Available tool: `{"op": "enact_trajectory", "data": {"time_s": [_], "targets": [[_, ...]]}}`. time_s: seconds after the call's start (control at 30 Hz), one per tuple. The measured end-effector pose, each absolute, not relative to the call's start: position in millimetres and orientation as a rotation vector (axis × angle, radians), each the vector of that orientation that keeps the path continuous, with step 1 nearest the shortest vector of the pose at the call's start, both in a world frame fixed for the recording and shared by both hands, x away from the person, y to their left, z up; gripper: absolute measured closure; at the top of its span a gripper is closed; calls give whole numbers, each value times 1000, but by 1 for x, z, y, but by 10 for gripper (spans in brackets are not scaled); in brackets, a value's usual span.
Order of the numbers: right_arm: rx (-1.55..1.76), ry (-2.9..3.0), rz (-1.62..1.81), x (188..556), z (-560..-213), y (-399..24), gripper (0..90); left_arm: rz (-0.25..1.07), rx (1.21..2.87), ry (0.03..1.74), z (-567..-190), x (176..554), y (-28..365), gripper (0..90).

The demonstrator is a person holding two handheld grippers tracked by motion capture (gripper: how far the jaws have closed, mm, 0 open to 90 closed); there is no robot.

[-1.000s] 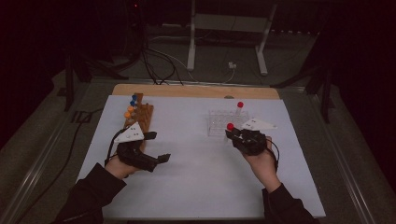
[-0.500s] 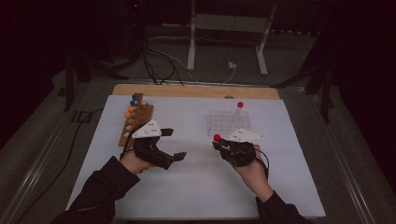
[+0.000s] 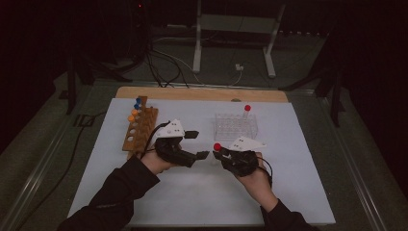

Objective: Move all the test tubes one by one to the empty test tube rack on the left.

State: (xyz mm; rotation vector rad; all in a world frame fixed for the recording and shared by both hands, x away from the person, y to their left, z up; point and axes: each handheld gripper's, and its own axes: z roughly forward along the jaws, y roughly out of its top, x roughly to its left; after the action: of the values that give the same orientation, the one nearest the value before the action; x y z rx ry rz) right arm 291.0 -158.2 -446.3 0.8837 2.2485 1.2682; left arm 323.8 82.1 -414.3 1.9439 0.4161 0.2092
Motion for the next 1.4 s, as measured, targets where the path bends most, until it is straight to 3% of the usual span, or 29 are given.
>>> {"op": "enact_trajectory", "data": {"time_s": [0.77,1.1,1.4], "targets": [[877,2256,1284,288,-446,-156,747,167,1989,356,-427,335,47,692],[887,2258,1301,290,-446,-156,730,200,2002,347,-425,334,47,717],[915,2215,1330,290,-442,-162,497,237,1984,388,-416,339,63,718]]}}
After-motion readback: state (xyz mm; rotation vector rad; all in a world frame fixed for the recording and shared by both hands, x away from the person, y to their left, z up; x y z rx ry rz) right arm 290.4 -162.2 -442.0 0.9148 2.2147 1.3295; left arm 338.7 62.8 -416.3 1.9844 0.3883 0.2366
